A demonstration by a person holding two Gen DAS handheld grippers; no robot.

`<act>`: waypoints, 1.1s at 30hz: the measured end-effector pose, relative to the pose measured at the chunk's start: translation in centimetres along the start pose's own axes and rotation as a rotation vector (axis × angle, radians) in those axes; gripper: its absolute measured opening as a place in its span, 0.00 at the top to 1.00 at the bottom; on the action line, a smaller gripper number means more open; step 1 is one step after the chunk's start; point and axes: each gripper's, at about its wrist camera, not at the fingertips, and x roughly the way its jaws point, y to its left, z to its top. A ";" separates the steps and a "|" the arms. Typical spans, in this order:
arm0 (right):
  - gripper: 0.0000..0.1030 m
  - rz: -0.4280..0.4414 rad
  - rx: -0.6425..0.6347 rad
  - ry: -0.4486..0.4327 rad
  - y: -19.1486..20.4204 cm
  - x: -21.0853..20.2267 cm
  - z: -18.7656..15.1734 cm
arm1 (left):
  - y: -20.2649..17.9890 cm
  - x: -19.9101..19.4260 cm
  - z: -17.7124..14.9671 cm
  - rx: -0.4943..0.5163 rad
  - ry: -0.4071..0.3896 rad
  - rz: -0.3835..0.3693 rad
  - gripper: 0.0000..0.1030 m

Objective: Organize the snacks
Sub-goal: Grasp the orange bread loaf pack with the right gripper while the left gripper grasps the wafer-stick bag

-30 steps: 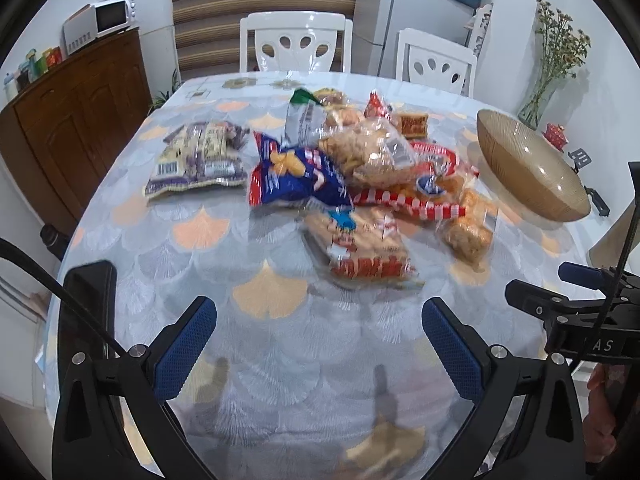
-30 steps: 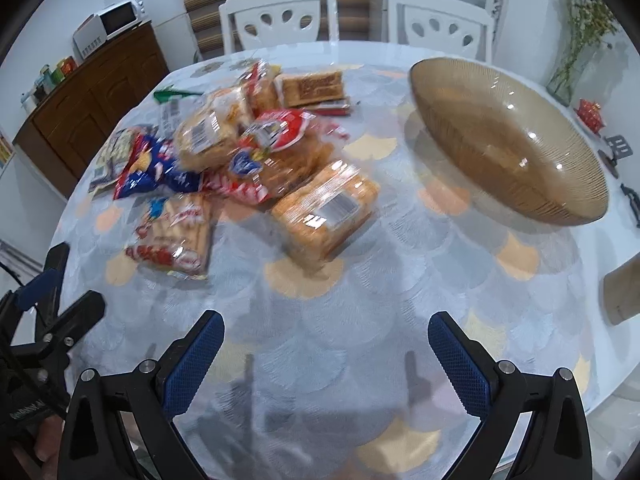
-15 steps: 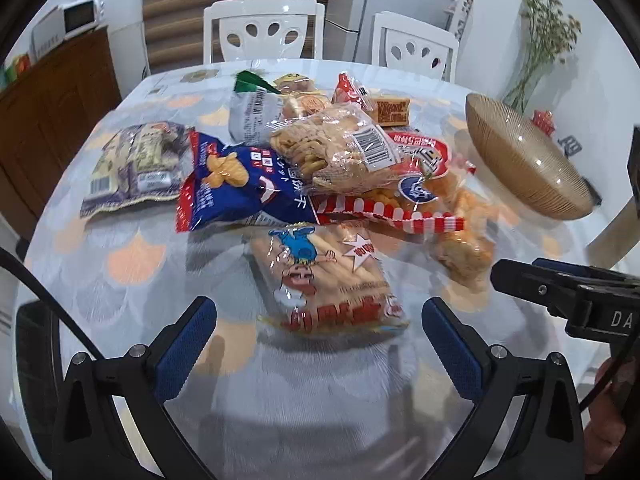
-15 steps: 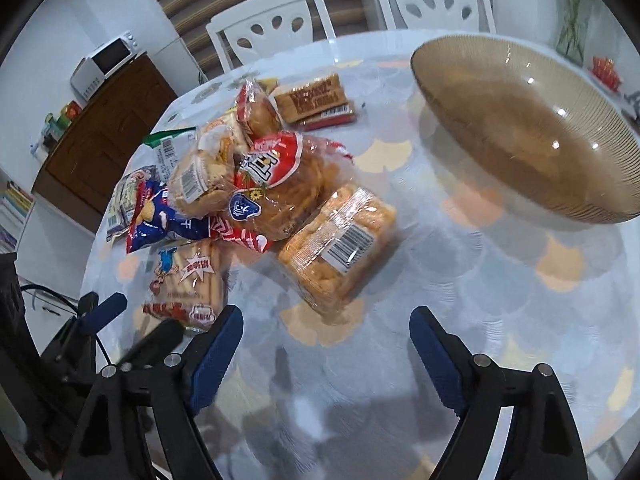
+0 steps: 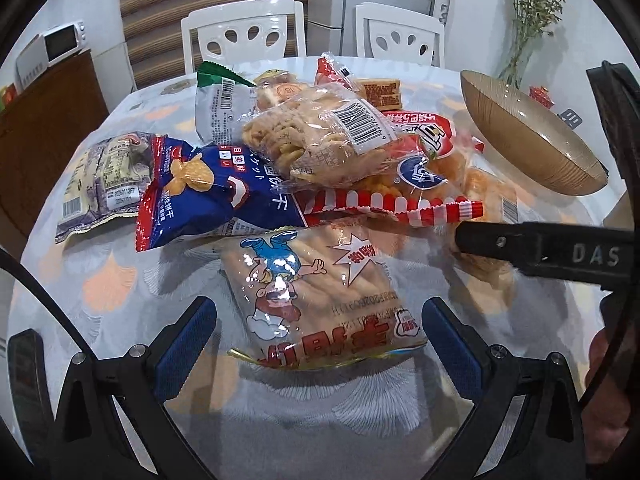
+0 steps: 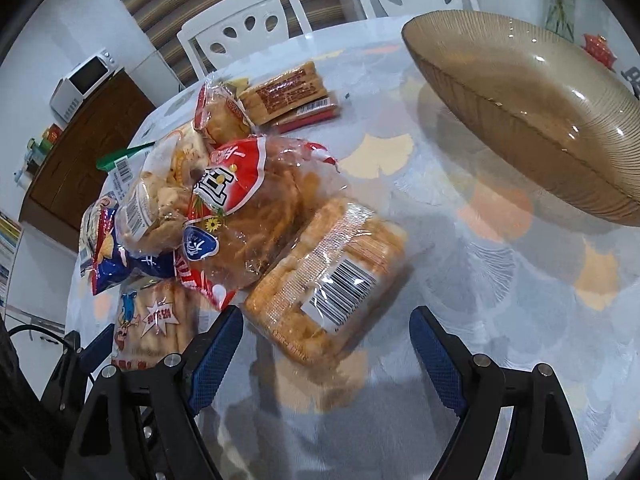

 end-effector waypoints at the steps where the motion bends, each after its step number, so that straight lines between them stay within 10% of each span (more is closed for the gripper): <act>1: 0.20 -0.006 -0.004 -0.004 0.1 0.0 0.0 | 0.0 0.1 0.1 0.001 0.002 0.008 0.01; 5: 0.37 -0.012 -0.019 -0.007 -0.1 -0.4 -0.3 | 0.0 0.4 0.1 0.004 0.017 0.031 0.01; 19: 0.38 -0.061 0.090 -0.017 -7.2 -3.6 -0.8 | 4.9 -1.4 -1.5 -0.083 0.028 -0.023 0.01; 33: 0.37 -0.156 -0.166 -0.032 -2.4 -0.5 2.2 | 2.3 -0.1 -0.7 0.053 0.039 -0.077 0.02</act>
